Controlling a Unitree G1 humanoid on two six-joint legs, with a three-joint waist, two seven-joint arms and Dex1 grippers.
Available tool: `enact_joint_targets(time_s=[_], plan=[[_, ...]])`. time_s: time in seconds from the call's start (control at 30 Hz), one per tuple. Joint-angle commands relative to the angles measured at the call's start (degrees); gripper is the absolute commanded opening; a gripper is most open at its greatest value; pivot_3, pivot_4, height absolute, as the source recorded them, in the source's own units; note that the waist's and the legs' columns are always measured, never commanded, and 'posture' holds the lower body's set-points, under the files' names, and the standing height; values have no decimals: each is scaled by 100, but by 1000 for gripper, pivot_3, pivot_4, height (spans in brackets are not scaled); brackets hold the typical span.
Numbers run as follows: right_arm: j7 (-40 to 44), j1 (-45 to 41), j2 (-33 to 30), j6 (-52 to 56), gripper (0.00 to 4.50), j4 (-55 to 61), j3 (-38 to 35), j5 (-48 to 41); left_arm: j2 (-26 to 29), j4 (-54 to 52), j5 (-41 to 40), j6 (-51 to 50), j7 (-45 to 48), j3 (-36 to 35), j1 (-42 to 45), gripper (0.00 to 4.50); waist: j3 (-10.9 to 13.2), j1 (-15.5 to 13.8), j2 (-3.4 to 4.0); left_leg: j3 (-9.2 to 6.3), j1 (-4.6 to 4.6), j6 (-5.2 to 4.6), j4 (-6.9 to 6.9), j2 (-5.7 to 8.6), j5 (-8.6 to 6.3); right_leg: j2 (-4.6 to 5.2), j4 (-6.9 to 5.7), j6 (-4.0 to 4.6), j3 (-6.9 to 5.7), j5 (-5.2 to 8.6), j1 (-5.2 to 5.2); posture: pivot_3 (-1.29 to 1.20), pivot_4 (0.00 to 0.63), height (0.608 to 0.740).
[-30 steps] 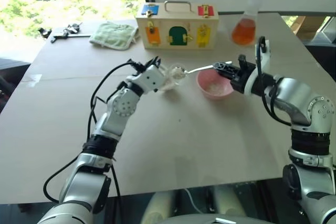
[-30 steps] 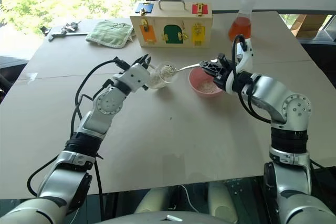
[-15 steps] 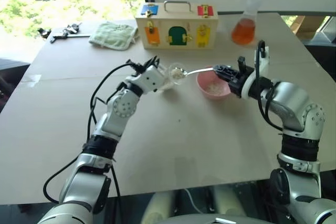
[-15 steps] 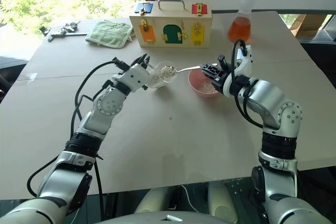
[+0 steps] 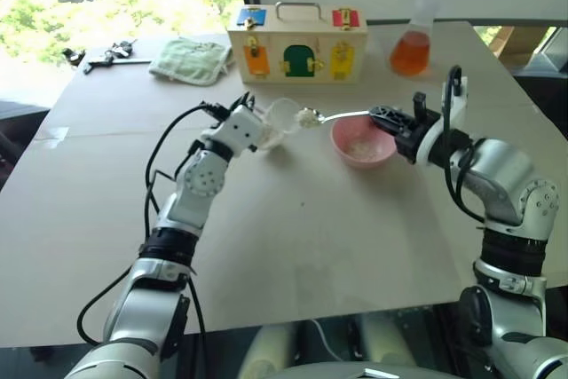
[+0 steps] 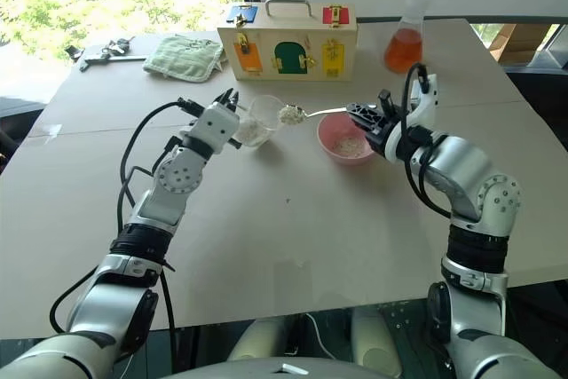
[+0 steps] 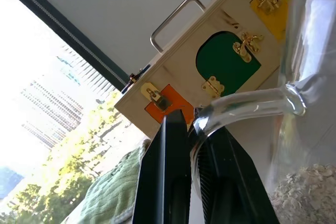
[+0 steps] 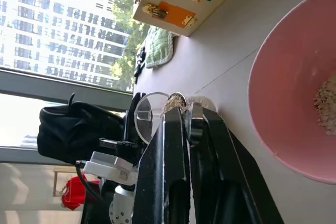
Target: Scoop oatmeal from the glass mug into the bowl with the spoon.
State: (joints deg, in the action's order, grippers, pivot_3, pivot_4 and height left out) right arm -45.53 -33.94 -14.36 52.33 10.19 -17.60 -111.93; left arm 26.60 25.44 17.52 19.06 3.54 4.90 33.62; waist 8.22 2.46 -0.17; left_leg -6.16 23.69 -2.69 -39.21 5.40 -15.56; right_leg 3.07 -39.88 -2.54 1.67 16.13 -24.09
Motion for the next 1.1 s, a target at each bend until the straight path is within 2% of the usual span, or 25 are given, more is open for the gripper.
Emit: enact_joint_targets(time_s=[0.03, 0.2, 0.47, 0.6, 0.73, 0.8, 0.87, 1.1], plan=[[76, -60, -41, -80, 0, 223, -180, -107, -1, 32, -141, 30, -28, -171, 87, 45, 0, -1, 0, 0, 0, 0, 0, 0, 0, 0, 0, 0, 0, 0, 0, 0, 150, 740], [147, -5, -267, -72, 0, 169, -398, -107, -62, 178, -316, 30, 8, -223, 165, 45, 0, -8, 0, 0, 1, 0, 0, 0, 0, 1, 1, 0, 0, 0, 0, 0, 150, 740], [367, 312, -974, -53, 0, -38, -866, -107, -19, 423, -384, 84, 29, -242, 291, 45, 0, -17, -1, 0, 1, -1, 0, 0, 0, 1, 1, 0, 0, 0, 1, 0, 150, 740], [456, 535, -1234, -76, 0, -84, -830, -107, -18, 459, -379, 100, 37, -245, 309, 45, 0, -1, -1, 9, 0, -1, 1, -3, 0, 0, -2, 0, 10, 0, 0, 0, 150, 740], [787, 720, -1619, 19, 0, -54, -396, 121, -32, 457, -369, 89, 45, -244, 319, 45, 0, -11, -1, 12, 0, -2, 1, -3, -1, 0, 0, 0, 10, 0, 1, 0, 150, 740], [1024, 717, -1719, 44, 0, -13, -173, 449, -38, 445, -364, 86, 44, -243, 318, 45, 0, -6, -1, 14, 0, -2, 1, -3, -1, 0, 0, 0, 12, 0, 1, 0, 150, 740], [1560, 709, -2003, 210, 0, 93, 107, 1168, -36, 415, -359, 74, 44, -248, 310, 45, 0, -15, -1, 15, -1, -2, 1, -5, -1, -1, -2, 0, 12, 0, 1, 0, 150, 740], [3912, 717, -2927, -124, 0, 544, 878, 3844, -16, 260, -353, 29, 47, -273, 194, 45, 0, -38, -1, 15, 1, -4, -1, -3, -1, 0, 2, -1, 9, 0, 0, 0, 150, 740]])
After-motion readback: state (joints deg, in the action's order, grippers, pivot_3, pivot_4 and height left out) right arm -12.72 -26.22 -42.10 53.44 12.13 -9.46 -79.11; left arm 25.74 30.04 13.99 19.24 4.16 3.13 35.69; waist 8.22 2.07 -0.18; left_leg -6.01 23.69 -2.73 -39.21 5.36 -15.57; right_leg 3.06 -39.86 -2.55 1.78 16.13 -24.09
